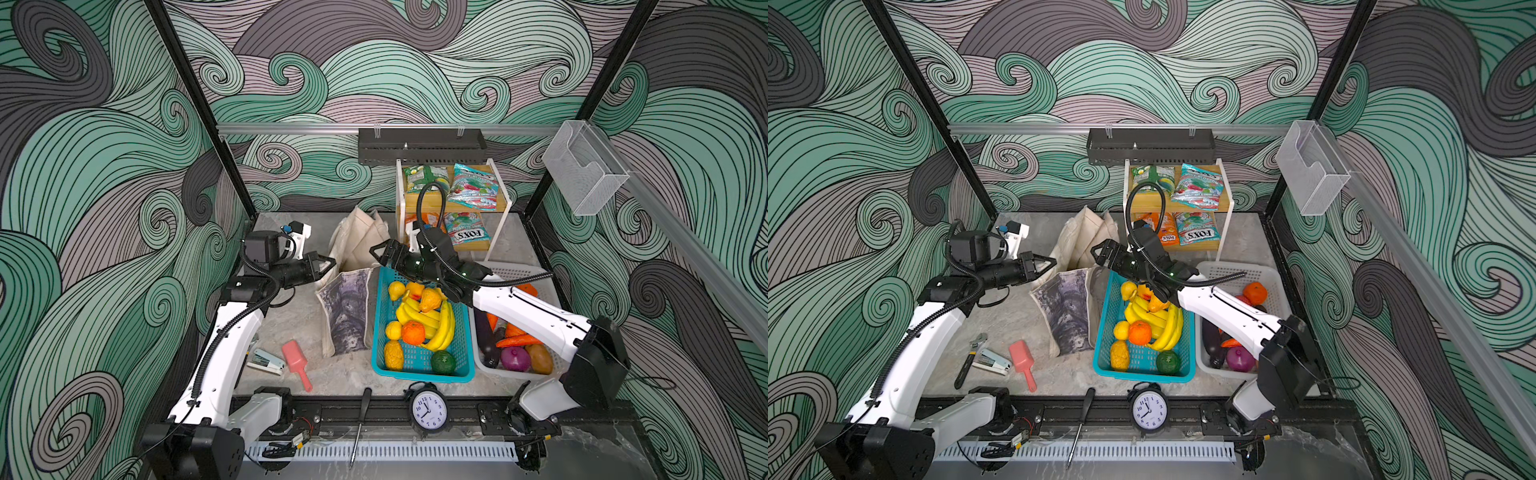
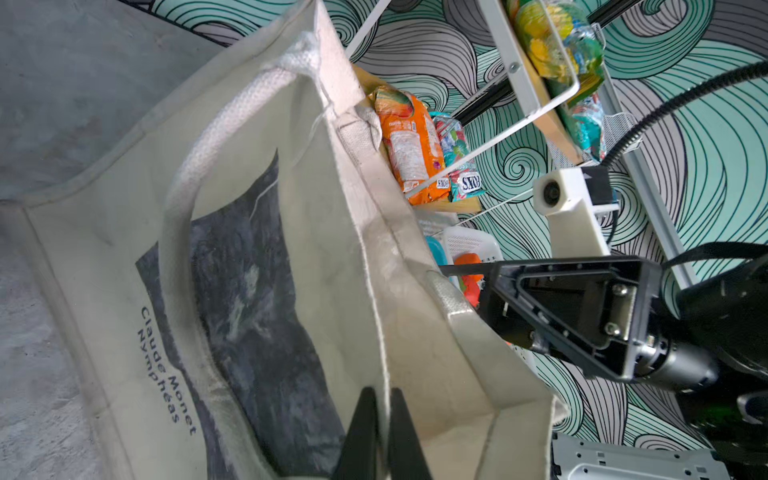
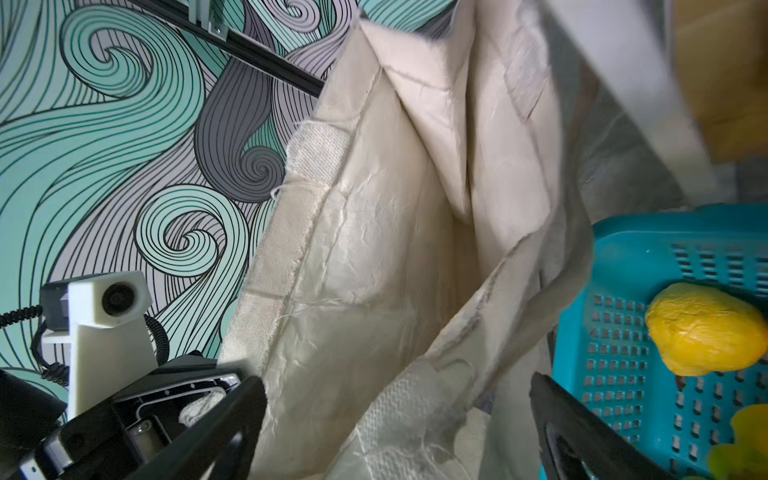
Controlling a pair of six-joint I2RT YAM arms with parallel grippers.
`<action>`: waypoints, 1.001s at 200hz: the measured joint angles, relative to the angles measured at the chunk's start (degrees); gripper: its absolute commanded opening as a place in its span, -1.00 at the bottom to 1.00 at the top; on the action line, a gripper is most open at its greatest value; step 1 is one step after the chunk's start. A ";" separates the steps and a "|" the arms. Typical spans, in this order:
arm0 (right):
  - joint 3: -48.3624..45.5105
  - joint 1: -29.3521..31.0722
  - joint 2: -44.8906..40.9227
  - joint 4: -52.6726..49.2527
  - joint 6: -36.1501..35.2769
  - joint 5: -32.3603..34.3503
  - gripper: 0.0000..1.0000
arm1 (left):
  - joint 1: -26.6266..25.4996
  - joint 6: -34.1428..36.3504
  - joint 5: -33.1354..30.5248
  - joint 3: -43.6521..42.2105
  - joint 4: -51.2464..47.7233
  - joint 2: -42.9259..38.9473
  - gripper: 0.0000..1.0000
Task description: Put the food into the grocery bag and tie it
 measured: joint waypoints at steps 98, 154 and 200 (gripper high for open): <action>4.17 1.60 7.96 -2.12 -0.74 -5.57 -1.00 | 0.00 0.76 -16.24 0.42 -4.76 -1.99 -1.00; 19.61 3.30 11.19 -19.43 -14.36 0.44 -1.00 | 0.31 0.26 -44.26 9.46 -14.78 -0.02 -1.00; 17.99 3.61 10.21 -21.62 -18.18 2.23 -1.00 | 2.75 -2.54 -46.27 7.96 -17.40 0.04 -1.00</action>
